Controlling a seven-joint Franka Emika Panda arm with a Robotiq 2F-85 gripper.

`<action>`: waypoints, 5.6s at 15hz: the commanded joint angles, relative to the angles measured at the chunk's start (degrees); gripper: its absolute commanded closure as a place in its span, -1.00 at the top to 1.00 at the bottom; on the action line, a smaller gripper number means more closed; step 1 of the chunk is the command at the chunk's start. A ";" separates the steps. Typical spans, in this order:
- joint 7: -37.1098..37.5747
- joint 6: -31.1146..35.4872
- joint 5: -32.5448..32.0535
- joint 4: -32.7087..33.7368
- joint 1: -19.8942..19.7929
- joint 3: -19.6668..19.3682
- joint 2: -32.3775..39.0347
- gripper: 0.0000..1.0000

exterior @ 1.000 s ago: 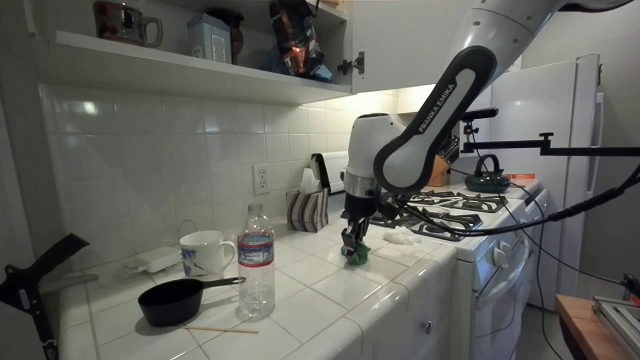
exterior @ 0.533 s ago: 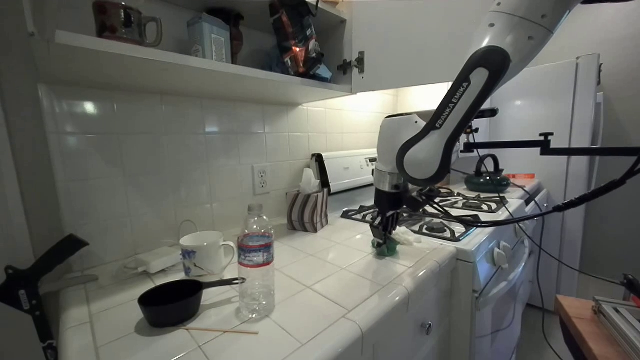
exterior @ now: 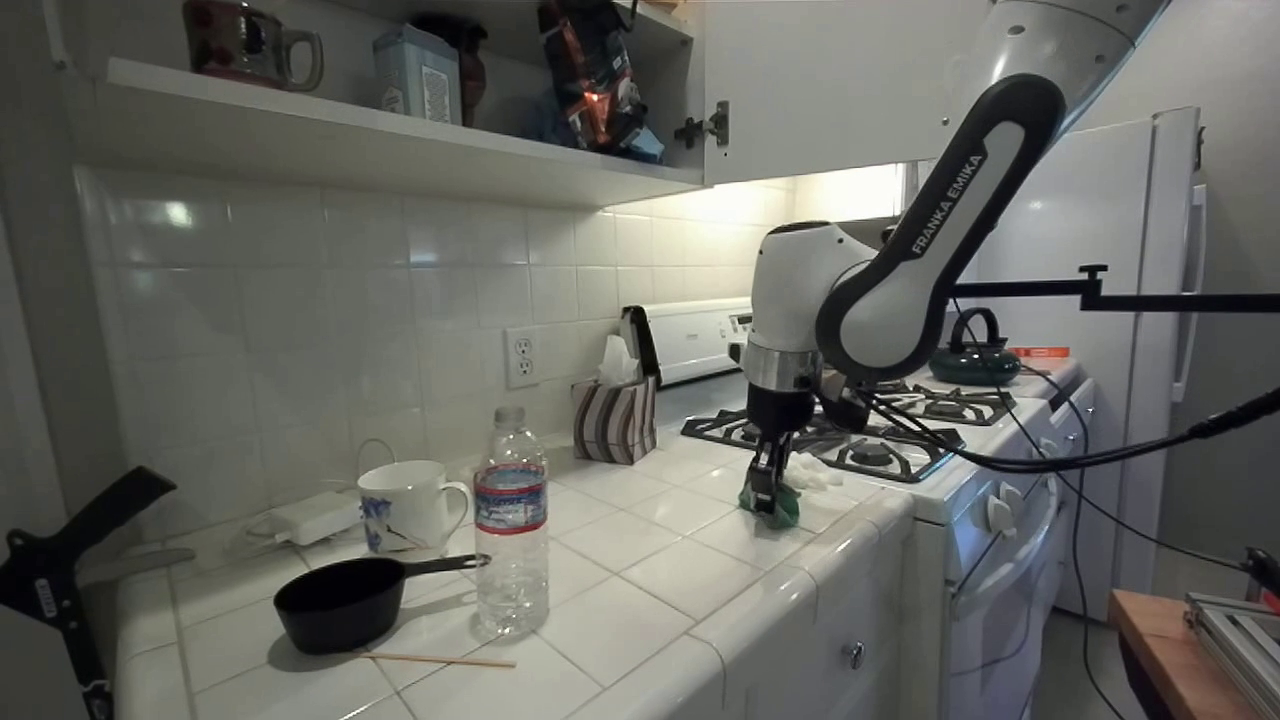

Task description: Move the white mug to the left then use the green towel to wipe the countertop.

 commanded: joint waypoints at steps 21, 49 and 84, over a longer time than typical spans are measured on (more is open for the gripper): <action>3.52 -6.55 -13.58 -1.45 6.73 5.62 2.23 -0.91; 2.00 -9.45 10.32 5.84 -8.22 -0.12 4.43 -0.91; -11.36 -22.90 24.81 53.42 -5.69 12.63 29.67 -0.91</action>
